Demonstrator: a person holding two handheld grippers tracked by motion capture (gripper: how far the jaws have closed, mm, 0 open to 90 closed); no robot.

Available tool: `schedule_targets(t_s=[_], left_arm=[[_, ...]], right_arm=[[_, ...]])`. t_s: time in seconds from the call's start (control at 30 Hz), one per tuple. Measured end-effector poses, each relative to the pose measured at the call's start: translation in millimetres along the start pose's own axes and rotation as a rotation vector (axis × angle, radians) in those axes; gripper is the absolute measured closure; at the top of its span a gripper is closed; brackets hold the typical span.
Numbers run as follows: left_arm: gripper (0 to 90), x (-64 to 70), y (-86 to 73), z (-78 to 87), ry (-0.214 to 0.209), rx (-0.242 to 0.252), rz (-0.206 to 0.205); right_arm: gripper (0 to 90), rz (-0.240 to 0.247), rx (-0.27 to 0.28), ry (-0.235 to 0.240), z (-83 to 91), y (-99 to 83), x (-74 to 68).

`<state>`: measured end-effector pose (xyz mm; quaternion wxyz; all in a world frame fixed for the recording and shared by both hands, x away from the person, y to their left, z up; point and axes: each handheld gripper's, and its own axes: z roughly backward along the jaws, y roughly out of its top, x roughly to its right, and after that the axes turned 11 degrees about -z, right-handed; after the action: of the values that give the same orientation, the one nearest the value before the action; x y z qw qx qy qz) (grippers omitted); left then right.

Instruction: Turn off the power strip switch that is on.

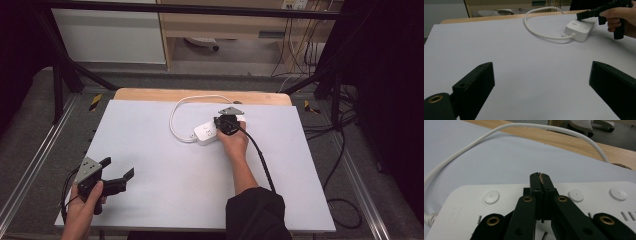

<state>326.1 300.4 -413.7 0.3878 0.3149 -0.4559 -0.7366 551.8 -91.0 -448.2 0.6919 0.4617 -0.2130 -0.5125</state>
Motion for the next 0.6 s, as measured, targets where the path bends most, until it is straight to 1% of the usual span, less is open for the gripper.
schedule_targets(t_s=[0.17, 0.6], left_arm=[[6.1, 0.1, 0.1, -0.3, -0.001, -0.004, -0.007], [6.2, -0.2, 0.0, -0.3, -0.002, -0.005, -0.006]], right_arm=[[90.0, 0.001, -0.003, 0.000, 0.0, 0.3, -0.4], [90.0, 0.009, -0.006, -0.006, 0.3, 0.5, -1.1]])
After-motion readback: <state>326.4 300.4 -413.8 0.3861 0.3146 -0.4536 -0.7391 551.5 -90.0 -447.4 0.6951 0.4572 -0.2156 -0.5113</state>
